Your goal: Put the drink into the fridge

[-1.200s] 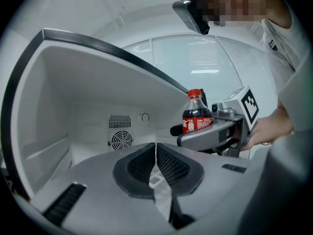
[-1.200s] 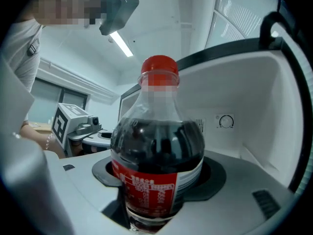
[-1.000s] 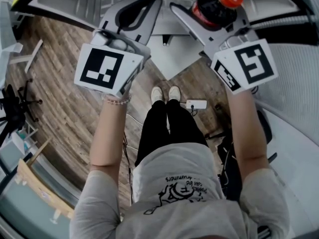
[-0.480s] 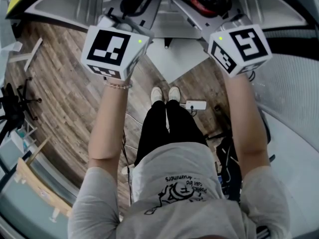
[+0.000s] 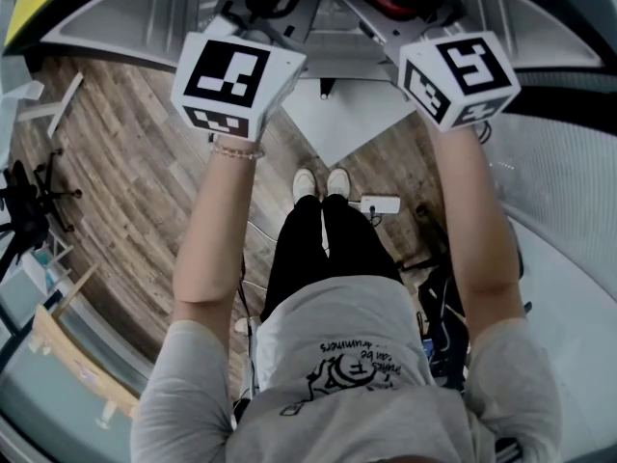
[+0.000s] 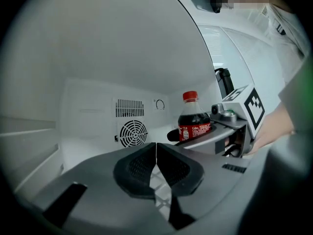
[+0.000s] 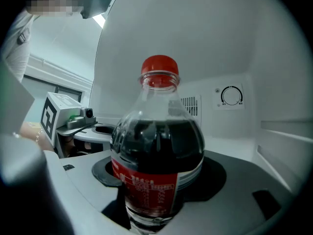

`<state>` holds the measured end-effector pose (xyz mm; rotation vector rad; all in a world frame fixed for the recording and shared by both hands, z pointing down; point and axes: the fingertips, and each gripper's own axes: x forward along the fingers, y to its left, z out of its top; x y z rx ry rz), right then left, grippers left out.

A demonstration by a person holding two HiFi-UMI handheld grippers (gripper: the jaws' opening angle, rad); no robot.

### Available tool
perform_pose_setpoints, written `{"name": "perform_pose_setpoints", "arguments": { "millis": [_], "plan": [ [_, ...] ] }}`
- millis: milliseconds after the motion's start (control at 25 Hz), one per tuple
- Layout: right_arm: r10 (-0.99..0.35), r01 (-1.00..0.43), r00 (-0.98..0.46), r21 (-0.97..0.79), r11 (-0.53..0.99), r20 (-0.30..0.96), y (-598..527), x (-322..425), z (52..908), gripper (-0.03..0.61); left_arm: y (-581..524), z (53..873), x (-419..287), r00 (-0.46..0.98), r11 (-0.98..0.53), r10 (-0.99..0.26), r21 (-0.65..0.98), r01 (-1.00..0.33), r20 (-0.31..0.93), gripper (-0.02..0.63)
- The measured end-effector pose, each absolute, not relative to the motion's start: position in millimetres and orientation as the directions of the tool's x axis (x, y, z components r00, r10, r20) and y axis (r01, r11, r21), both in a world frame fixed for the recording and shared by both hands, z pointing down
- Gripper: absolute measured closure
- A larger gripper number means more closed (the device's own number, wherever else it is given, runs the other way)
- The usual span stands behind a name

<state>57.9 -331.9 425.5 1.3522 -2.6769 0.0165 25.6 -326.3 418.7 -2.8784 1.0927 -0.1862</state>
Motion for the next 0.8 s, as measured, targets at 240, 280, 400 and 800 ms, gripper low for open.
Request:
{"name": "perform_pose_setpoints", "arguments": {
  "millis": [240,280,400,800],
  "plan": [
    [-0.797,-0.800,-0.587,0.051,0.598,0.142,-336.8,55.9,431.1,0.255,-330.5,424.9,23.2,0.722,-0.731,-0.682,-0.102,-0.675,0.116,0.611],
    [-0.796,-0.799,-0.588,0.048,0.599,0.141,-338.0,55.2,431.0,0.255,-331.6,424.7,22.5,0.718,-0.728,-0.685,-0.104,-0.678,0.118,0.611],
    [-0.796,-0.799,-0.590,0.042,0.600,0.136,-342.9,53.6,429.5,0.255,-336.5,423.1,20.7,0.707,-0.718,-0.696,-0.114,-0.687,0.124,0.611],
    [-0.787,-0.793,-0.595,0.043,0.608,0.163,-346.9,49.3,430.1,0.255,-339.7,424.6,16.0,0.682,-0.695,-0.719,-0.111,-0.710,0.135,0.611]
  ]
}}
